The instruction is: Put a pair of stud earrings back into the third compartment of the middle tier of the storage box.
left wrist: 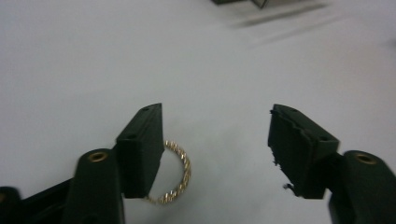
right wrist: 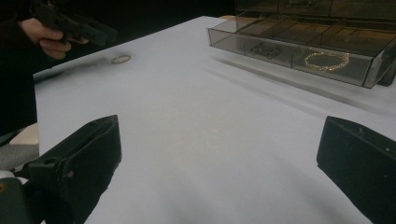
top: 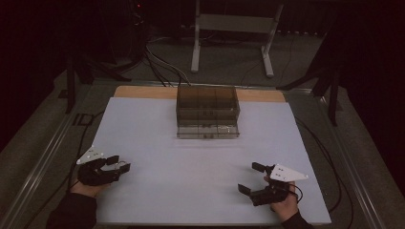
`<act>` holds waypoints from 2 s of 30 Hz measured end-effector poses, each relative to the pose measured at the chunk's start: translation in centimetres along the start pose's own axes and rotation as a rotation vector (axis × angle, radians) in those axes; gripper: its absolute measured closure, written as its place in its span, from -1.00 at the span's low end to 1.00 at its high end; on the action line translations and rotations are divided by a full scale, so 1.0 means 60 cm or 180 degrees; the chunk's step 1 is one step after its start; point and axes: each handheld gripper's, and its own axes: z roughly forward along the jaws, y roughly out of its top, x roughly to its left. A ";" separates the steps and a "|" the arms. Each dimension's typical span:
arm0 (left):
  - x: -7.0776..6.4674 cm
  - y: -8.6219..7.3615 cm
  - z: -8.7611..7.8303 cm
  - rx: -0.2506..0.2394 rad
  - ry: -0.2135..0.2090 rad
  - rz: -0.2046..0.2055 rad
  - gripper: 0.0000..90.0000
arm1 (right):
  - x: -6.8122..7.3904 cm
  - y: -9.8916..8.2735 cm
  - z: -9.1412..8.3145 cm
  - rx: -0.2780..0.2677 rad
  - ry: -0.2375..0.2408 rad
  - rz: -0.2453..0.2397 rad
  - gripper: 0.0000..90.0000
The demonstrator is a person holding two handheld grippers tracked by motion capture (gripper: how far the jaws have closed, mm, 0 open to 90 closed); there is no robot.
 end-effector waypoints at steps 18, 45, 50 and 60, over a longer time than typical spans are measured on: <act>0.008 -0.023 0.037 0.0430 0.0286 0.0277 0.62 | -0.001 0.000 -0.002 -0.0006 -0.0018 0.0001 -1.00; -0.008 0.000 0.035 0.0400 0.0291 0.0374 0.95 | -0.002 0.001 -0.003 -0.0018 -0.0031 0.0024 -1.00; -0.018 0.017 0.034 0.0305 0.0147 0.0397 0.95 | -0.002 0.001 -0.004 -0.0029 -0.0032 0.0023 -1.00; -0.044 0.058 0.055 0.0237 -0.0044 0.0548 0.95 | -0.003 0.000 -0.003 -0.0010 -0.0043 0.0008 -1.00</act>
